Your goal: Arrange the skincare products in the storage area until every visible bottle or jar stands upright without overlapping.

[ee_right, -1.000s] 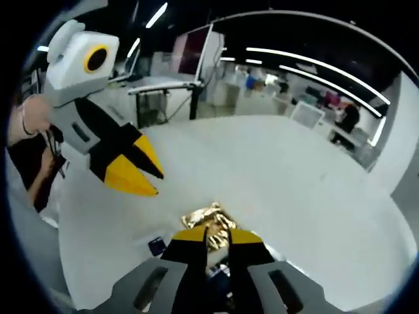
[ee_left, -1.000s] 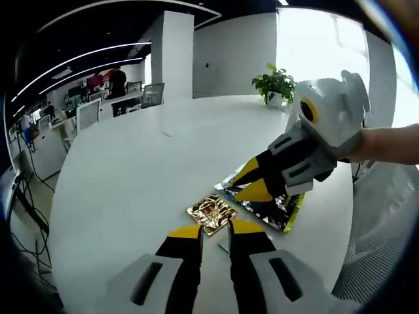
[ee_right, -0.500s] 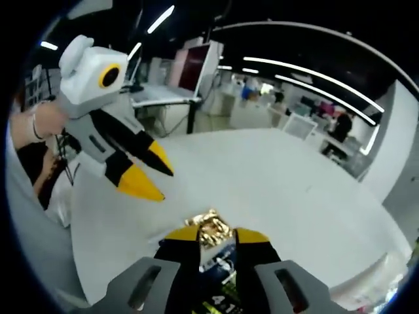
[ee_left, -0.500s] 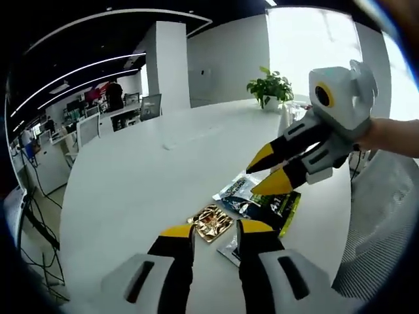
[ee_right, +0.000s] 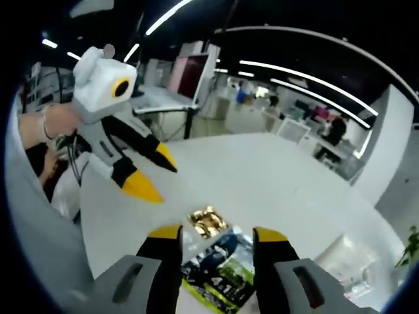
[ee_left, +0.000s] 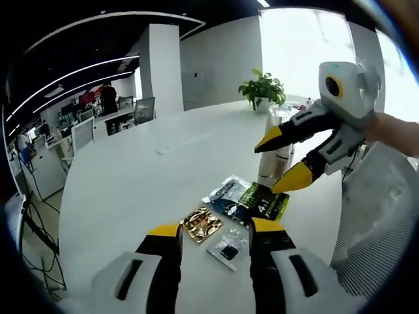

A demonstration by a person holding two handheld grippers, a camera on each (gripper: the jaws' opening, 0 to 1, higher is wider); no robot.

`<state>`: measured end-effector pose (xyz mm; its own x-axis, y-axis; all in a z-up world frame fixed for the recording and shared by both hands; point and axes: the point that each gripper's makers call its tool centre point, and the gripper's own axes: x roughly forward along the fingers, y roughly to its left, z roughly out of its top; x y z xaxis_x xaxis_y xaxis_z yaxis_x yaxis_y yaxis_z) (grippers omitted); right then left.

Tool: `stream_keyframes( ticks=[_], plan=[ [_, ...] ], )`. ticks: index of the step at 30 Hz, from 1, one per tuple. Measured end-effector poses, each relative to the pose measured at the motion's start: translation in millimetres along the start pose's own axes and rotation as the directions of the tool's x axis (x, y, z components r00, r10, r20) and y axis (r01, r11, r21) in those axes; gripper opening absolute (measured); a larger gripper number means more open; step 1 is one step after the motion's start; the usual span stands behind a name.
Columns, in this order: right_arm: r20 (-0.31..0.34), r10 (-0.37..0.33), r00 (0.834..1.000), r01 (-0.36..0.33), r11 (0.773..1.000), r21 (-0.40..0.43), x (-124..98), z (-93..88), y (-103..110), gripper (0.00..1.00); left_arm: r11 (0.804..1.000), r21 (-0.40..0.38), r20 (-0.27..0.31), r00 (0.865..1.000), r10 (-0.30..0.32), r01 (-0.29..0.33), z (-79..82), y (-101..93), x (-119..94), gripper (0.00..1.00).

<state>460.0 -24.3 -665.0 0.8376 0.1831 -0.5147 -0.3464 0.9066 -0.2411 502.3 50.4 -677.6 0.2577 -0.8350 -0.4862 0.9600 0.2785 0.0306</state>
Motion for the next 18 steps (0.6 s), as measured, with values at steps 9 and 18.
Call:
stream_keyframes(
  ticks=[9,18],
  plan=[
    [-0.023,-0.035,0.999,0.036,0.999,0.013,-26,-11.4,-11,0.58,1.0,-0.006,0.015,0.999,-0.03,0.03,3.4,-6.6,-6,0.47],
    [-0.037,-0.07,0.997,0.072,0.996,0.053,-42,-25.1,-19,0.73,0.999,-0.01,0.01,0.999,-0.045,0.045,1.2,-10.8,-9,0.48]
  ],
)
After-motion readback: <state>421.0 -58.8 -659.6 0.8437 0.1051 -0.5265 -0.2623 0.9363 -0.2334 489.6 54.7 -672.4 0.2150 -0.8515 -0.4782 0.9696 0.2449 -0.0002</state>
